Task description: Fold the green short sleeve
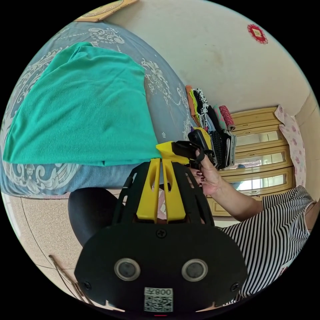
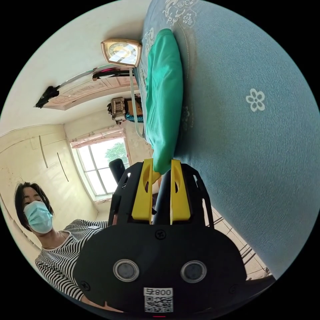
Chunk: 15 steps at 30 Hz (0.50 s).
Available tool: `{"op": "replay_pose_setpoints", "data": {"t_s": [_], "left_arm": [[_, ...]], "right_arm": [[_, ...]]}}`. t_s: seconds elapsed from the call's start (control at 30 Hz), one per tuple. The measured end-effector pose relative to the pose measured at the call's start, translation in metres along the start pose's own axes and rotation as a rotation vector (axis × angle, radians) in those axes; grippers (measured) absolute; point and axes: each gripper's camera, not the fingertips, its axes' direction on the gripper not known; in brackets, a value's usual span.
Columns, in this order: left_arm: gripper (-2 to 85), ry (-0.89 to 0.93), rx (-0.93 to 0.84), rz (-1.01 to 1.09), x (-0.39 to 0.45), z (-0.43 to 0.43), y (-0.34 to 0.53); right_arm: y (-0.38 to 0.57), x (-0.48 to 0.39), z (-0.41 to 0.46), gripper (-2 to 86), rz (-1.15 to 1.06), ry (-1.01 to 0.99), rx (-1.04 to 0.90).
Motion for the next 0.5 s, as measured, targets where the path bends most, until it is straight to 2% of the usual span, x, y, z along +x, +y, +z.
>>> {"op": "replay_pose_setpoints", "data": {"t_s": [0.2,0.3,0.37,0.5], "left_arm": [[1.2,0.049,0.015,-0.007,-0.011,-0.024,0.007],[1.9,0.064,0.085,-0.053,-0.027,-0.054,0.023],[3.1,0.123,0.149,-0.114,-0.048,-0.074,0.036],[8.3,0.387,0.383,-0.314,-0.114,-0.113,0.072]], "right_arm": [[0.021,-0.004,0.027,4.3,-0.011,0.022,-0.014],[0.033,-0.025,0.034,3.1,-0.056,0.019,-0.010],[0.039,-0.042,0.038,2.7,-0.082,-0.002,-0.002],[0.049,-0.088,0.052,2.2,-0.154,-0.015,0.004]]}}
